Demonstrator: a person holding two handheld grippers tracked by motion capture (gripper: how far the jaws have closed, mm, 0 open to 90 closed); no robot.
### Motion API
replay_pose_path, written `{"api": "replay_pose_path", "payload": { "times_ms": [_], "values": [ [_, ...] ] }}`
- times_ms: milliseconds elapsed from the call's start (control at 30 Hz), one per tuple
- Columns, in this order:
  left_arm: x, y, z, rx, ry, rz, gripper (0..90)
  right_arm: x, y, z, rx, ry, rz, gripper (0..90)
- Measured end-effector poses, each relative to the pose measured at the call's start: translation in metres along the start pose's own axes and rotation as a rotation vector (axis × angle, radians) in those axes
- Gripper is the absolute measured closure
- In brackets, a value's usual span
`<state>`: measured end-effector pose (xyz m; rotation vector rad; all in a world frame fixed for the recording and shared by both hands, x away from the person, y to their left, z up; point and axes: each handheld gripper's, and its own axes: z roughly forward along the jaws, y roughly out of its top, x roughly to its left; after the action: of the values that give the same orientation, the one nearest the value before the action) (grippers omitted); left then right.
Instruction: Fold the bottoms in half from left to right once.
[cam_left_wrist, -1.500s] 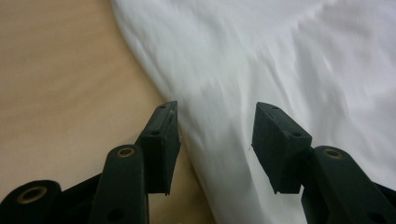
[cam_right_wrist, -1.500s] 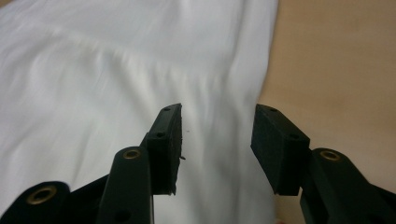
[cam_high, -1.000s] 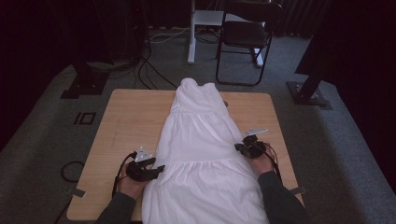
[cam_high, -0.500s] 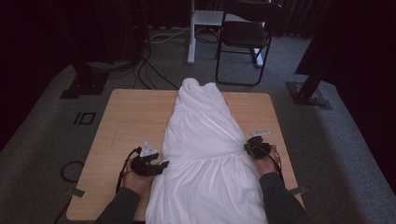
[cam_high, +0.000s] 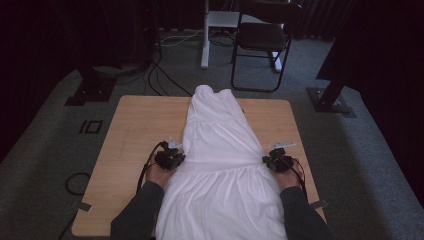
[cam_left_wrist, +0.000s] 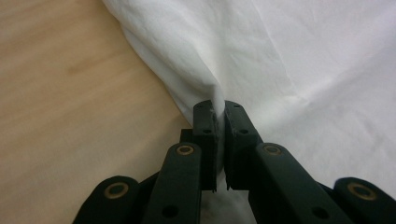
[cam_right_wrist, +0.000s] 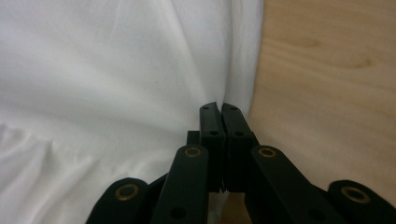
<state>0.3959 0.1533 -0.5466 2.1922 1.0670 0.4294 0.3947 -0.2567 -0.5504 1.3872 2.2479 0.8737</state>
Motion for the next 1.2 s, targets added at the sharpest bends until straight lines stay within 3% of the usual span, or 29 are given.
{"api": "replay_pose_path", "payload": {
  "times_ms": [200,333,433,500,533,567,600,633,667,733,767,800,833,867,900,933,967,1000,1033,1133,1167,1200],
  "values": [
    [-0.015,-0.042,-0.031,-0.042,-0.073,0.005,85.1,0.021,-0.036,-0.029,-0.002,0.043,-0.041,88.9],
    [-0.028,-0.064,-0.05,-0.034,-0.115,0.013,83.9,0.036,-0.061,-0.049,0.004,0.08,-0.044,88.8],
    [-0.033,-0.065,-0.058,-0.002,-0.076,0.067,75.6,0.041,-0.072,-0.06,0.034,0.14,-0.032,87.3],
    [-0.026,-0.061,-0.063,-0.031,-0.048,0.049,66.3,0.041,-0.069,-0.064,0.057,0.133,-0.055,74.5],
    [-0.021,-0.057,-0.066,-0.063,-0.035,0.014,65.1,0.039,-0.065,-0.066,0.042,0.12,-0.066,65.8],
    [-0.021,-0.057,-0.066,-0.063,-0.035,0.014,63.2,0.039,-0.065,-0.066,0.042,0.12,-0.066,65.8],
    [-0.014,-0.049,-0.069,-0.096,-0.025,-0.024,63.2,0.036,-0.057,-0.068,0.003,0.117,-0.062,59.0],
    [-0.012,-0.038,-0.067,-0.12,-0.03,-0.022,62.0,0.031,-0.028,-0.07,-0.087,0.137,-0.069,51.3],
    [-0.012,-0.038,-0.067,-0.12,-0.03,-0.022,61.3,0.031,-0.028,-0.07,-0.087,0.137,-0.069,51.3],
    [-0.014,-0.028,-0.058,-0.116,-0.041,-0.005,60.2,0.03,-0.002,-0.061,-0.108,0.129,-0.097,49.9],
    [-0.018,-0.02,-0.044,-0.089,-0.056,0.017,58.9,0.031,0.023,-0.044,-0.098,0.135,-0.126,50.2],
    [-0.018,-0.02,-0.044,-0.089,-0.056,0.017,57.6,0.031,0.023,-0.044,-0.098,0.135,-0.126,50.2],
    [-0.022,-0.016,-0.03,-0.049,-0.054,0.031,55.9,0.032,0.045,-0.023,-0.078,0.143,-0.143,50.7],
    [-0.022,-0.016,-0.03,-0.049,-0.054,0.031,54.2,0.032,0.045,-0.023,-0.078,0.143,-0.143,50.7],
    [-0.024,-0.015,-0.024,-0.035,-0.05,0.036,52.8,0.035,0.063,-0.001,-0.055,0.154,-0.16,50.8],
    [-0.026,-0.015,-0.022,-0.031,-0.052,0.038,52.8,0.035,0.063,-0.001,-0.055,0.154,-0.16,50.8],
    [-0.028,-0.014,-0.019,-0.029,-0.047,0.04,50.9,0.038,0.071,0.015,-0.041,0.172,-0.184,50.2],
    [-0.028,-0.014,-0.019,-0.029,-0.047,0.04,49.7,0.038,0.071,0.015,-0.041,0.172,-0.184,50.2],
    [-0.029,-0.014,-0.019,-0.024,-0.037,0.047,48.7,0.038,0.075,0.032,-0.026,0.188,-0.161,50.1],
    [-0.03,-0.015,-0.019,-0.019,-0.042,0.051,47.3,0.039,0.076,0.045,-0.003,0.18,-0.15,52.3],
    [-0.032,-0.017,-0.019,-0.013,-0.041,0.053,47.1,0.04,0.076,0.049,0.011,0.194,-0.171,75.0],
    [-0.032,-0.017,-0.019,-0.013,-0.041,0.053,47.2,0.04,0.076,0.049,0.011,0.194,-0.171,75.0]
  ]
}}
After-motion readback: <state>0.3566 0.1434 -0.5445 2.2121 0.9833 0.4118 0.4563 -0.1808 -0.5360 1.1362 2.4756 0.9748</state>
